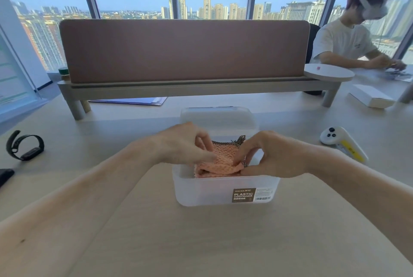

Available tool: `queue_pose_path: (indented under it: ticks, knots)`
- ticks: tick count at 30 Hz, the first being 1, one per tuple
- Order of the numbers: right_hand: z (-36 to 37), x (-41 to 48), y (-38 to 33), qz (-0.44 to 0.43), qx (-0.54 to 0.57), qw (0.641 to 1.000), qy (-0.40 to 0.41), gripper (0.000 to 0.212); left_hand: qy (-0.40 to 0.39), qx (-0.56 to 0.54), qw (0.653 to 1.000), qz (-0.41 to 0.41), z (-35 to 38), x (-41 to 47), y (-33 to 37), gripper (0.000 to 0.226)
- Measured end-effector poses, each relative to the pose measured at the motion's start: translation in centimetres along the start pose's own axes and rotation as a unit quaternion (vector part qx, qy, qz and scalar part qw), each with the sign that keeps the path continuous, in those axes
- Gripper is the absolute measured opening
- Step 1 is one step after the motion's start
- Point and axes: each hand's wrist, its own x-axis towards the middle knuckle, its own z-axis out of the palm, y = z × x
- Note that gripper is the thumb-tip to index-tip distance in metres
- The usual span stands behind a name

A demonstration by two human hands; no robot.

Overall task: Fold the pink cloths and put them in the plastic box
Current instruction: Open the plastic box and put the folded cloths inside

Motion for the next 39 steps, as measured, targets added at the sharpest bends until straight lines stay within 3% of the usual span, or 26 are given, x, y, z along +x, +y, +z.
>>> queue_pose_path:
  ticks: [3, 6, 9, 11, 14, 19, 24, 26, 29, 32, 35, 39]
  knots:
    - [-1.4, 0.8, -0.1, 0.021, 0.054, 0.998, 0.037, 0.018, 0.068, -0.008, 0.996, -0.048, -0.3, 0.9, -0.2, 0.021]
    - [-1.0, 2.0, -0.6, 0.025, 0.014, 0.994, 0.105, 0.016, 0.051, 0.083, 0.991, -0.091, 0.3, 1.6, 0.6, 0.034]
    - [0.9, 2.7, -1.2, 0.026, -0.097, 0.994, 0.038, 0.028, -0.010, 0.092, 0.989, -0.118, 1.1, 1.7, 1.8, 0.048]
    - [1.5, 2.8, -1.3, 0.035, -0.121, 0.992, 0.019, 0.036, -0.004, 0.086, 0.989, -0.121, 1.5, 2.0, 1.6, 0.059]
    - [1.5, 2.8, -1.1, 0.042, -0.112, 0.993, 0.024, 0.038, 0.057, 0.014, 0.994, -0.089, 2.1, 2.5, 0.5, 0.051]
    - [1.8, 2.6, -0.4, 0.063, -0.081, 0.994, 0.024, 0.034, 0.030, -0.147, 0.989, -0.003, 3.2, 2.8, -0.1, 0.036]
    - [1.9, 2.7, -0.2, 0.083, -0.064, 0.991, 0.084, 0.039, 0.031, -0.174, 0.984, 0.018, 3.1, 2.9, 0.4, 0.018]
    - [1.8, 2.9, -0.3, 0.107, 0.021, 0.985, 0.134, 0.051, 0.071, -0.193, 0.977, 0.058, 2.5, 2.4, 1.3, 0.020]
    - [0.6, 2.8, -1.0, 0.125, 0.270, 0.940, 0.167, 0.050, 0.123, -0.230, 0.955, 0.139, 0.9, 1.5, 2.1, 0.027]
    - [-0.4, 2.4, -1.2, 0.119, 0.474, 0.861, 0.144, 0.052, 0.134, -0.337, 0.918, 0.164, -0.8, 0.3, 2.0, 0.030]
    - [-0.4, 2.5, -1.4, 0.107, 0.578, 0.805, 0.087, 0.074, 0.141, -0.414, 0.882, 0.174, -1.4, 0.0, 2.0, 0.031]
    - [0.4, 2.7, -2.5, 0.040, 0.682, 0.729, 0.041, 0.057, 0.114, -0.510, 0.831, 0.189, -1.3, 0.5, 2.3, 0.033]
